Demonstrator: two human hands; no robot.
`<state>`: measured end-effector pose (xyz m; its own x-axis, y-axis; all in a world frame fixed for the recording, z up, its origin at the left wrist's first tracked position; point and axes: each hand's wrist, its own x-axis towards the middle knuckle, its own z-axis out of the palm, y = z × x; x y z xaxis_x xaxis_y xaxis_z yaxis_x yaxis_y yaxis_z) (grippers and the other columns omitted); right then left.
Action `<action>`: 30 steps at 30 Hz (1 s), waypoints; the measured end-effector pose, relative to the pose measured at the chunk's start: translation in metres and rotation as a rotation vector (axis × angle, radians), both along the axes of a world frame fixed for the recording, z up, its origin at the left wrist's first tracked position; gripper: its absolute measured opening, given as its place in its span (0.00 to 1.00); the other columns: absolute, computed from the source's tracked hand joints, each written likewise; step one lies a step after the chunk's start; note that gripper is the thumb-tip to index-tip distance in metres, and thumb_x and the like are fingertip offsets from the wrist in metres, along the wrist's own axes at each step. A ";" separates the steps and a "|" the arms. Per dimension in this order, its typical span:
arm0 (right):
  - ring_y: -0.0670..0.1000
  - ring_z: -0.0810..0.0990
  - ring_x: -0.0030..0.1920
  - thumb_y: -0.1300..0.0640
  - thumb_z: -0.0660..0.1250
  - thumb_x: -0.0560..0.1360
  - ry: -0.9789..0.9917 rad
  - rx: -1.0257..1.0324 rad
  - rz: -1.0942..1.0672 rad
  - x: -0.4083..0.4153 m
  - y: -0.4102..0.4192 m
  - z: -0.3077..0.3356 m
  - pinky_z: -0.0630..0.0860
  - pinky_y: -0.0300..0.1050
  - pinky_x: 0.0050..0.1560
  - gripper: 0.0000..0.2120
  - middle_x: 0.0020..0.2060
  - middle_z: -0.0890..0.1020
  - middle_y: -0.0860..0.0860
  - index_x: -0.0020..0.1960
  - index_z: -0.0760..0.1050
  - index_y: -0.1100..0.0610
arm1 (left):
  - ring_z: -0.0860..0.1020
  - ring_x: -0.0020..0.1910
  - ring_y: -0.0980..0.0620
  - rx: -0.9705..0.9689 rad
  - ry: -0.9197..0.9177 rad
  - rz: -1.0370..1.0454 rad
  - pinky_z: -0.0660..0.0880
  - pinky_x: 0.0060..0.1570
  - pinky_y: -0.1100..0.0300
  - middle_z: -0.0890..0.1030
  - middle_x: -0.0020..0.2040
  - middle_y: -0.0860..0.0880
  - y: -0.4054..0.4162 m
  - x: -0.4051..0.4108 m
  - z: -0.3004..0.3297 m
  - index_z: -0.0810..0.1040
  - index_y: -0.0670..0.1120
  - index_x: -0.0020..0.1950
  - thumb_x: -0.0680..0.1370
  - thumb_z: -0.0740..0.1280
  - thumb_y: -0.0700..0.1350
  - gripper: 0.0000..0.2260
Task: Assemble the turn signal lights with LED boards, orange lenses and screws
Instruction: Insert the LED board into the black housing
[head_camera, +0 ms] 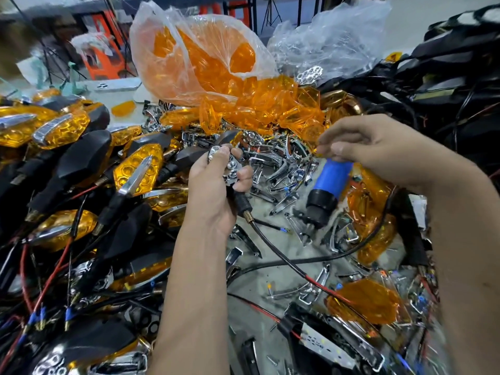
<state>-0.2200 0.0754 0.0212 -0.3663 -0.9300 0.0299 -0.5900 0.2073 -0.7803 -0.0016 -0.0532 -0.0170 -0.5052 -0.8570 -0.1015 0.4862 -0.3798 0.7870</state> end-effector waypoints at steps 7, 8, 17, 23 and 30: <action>0.46 0.82 0.54 0.57 0.70 0.81 0.215 -0.099 -0.034 0.006 -0.011 -0.008 0.77 0.50 0.61 0.07 0.49 0.85 0.43 0.50 0.83 0.46 | 0.70 0.28 0.54 -0.006 -0.017 0.003 0.65 0.23 0.66 0.75 0.43 0.47 0.001 -0.002 -0.001 0.69 0.42 0.52 0.87 0.57 0.38 0.04; 0.47 0.81 0.54 0.56 0.70 0.81 0.260 -0.036 -0.007 0.008 -0.011 -0.009 0.74 0.48 0.59 0.07 0.50 0.84 0.42 0.51 0.83 0.45 | 0.70 0.27 0.54 0.002 -0.015 0.010 0.65 0.23 0.66 0.75 0.43 0.47 0.001 -0.001 -0.001 0.69 0.42 0.52 0.87 0.57 0.37 0.05; 0.50 0.79 0.52 0.59 0.69 0.81 0.384 0.006 -0.047 0.024 -0.022 -0.012 0.69 0.43 0.54 0.06 0.48 0.83 0.47 0.54 0.84 0.51 | 0.72 0.27 0.52 0.042 -0.041 0.085 0.66 0.24 0.64 0.74 0.44 0.46 -0.001 0.000 -0.004 0.68 0.43 0.49 0.86 0.56 0.36 0.07; 0.51 0.79 0.54 0.59 0.69 0.80 0.427 -0.002 -0.059 0.038 -0.032 -0.013 0.70 0.44 0.55 0.08 0.53 0.84 0.48 0.56 0.84 0.52 | 0.71 0.29 0.50 0.219 0.120 -0.056 0.68 0.26 0.63 0.75 0.41 0.47 -0.008 0.011 -0.004 0.68 0.44 0.50 0.85 0.56 0.39 0.05; 0.51 0.80 0.53 0.60 0.69 0.80 0.411 -0.034 -0.082 0.041 -0.041 -0.012 0.70 0.43 0.53 0.07 0.51 0.85 0.48 0.53 0.85 0.52 | 0.66 0.28 0.55 0.238 0.165 -0.118 0.63 0.21 0.69 0.73 0.42 0.49 -0.015 0.022 -0.001 0.65 0.44 0.52 0.85 0.56 0.41 0.02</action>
